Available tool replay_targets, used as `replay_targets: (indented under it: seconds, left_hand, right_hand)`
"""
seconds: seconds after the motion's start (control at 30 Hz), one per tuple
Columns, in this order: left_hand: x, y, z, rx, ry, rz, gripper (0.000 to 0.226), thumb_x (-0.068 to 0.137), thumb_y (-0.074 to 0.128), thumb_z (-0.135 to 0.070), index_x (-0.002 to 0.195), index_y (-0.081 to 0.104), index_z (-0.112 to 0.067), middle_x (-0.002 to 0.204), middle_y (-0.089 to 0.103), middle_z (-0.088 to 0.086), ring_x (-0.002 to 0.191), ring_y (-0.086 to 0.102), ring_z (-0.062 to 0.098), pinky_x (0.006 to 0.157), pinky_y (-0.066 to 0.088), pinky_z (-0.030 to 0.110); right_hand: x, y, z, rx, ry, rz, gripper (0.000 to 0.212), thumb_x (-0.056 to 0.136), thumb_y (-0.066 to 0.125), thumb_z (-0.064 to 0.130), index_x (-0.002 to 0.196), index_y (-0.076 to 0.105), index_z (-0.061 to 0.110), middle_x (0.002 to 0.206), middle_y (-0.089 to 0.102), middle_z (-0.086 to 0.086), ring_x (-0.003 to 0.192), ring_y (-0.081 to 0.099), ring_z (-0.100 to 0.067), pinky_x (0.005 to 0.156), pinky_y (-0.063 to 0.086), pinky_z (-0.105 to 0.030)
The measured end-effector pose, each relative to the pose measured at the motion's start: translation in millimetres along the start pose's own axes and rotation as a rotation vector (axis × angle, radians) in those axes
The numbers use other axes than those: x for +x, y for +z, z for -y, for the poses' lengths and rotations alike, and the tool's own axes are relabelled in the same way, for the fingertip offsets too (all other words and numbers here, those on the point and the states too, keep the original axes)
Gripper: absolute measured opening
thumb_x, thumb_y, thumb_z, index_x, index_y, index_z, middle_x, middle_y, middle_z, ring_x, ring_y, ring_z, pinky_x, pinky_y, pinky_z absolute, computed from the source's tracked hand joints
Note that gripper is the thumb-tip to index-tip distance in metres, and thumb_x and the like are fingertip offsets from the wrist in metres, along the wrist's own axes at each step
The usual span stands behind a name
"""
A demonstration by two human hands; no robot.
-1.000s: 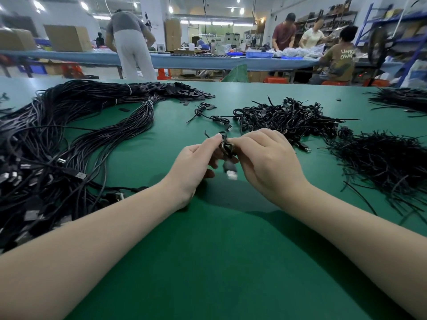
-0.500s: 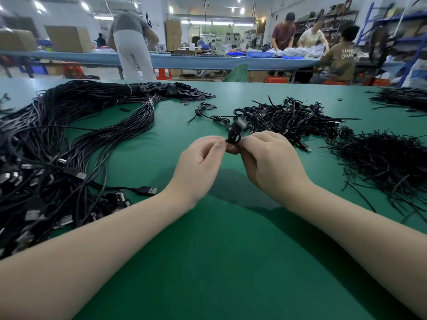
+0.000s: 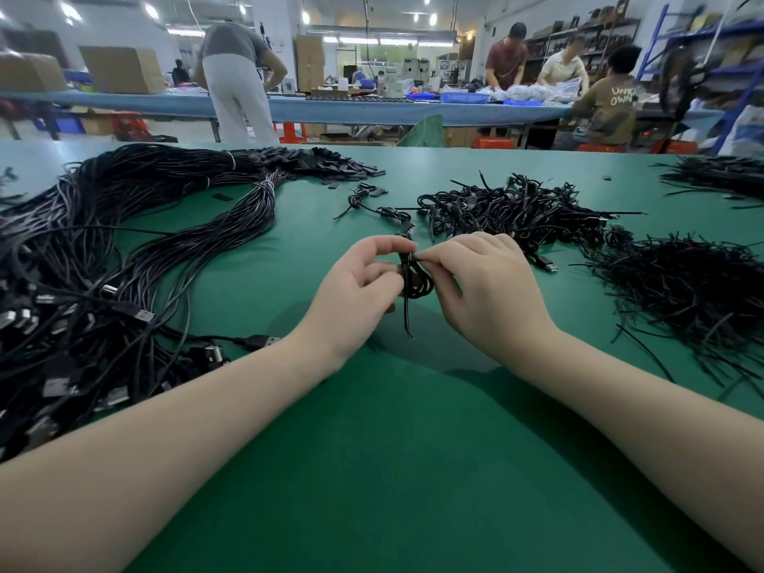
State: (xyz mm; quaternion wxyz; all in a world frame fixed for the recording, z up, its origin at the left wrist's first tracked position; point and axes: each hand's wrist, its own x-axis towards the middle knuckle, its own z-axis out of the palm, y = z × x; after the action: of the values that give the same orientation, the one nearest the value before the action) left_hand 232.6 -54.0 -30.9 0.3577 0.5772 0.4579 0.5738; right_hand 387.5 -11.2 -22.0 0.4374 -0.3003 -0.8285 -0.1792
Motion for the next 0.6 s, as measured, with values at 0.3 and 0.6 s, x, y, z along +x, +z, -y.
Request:
replay_targets:
  seconds: [0.3, 0.6]
  left_hand:
    - [1.6, -3.3, 3.9, 0.155, 0.147, -0.067, 0.031, 0.083, 0.072, -0.012, 0.093, 0.070, -0.041, 0.110, 0.066, -0.017, 0.103, 0.060, -0.002, 0.087, 0.049, 0.021]
    - [3.8, -4.5, -2.8, -0.199, -0.175, 0.022, 0.031, 0.092, 0.062, -0.026, 0.121, 0.050, -0.024, 0.078, 0.074, 0.007, 0.061, 0.065, 0.015, 0.055, 0.051, 0.023]
  right_hand:
    - [0.0, -0.1, -0.3, 0.053, -0.021, -0.025, 0.017, 0.087, 0.054, 0.009, 0.088, 0.070, 0.005, 0.080, 0.068, -0.008, 0.075, 0.064, -0.031, 0.067, 0.046, -0.038]
    - [6.3, -3.4, -6.2, -0.253, -0.286, -0.148, 0.011, 0.079, 0.066, 0.001, 0.078, 0.072, 0.010, 0.069, 0.065, -0.003, 0.062, 0.061, -0.026, 0.060, 0.044, -0.033]
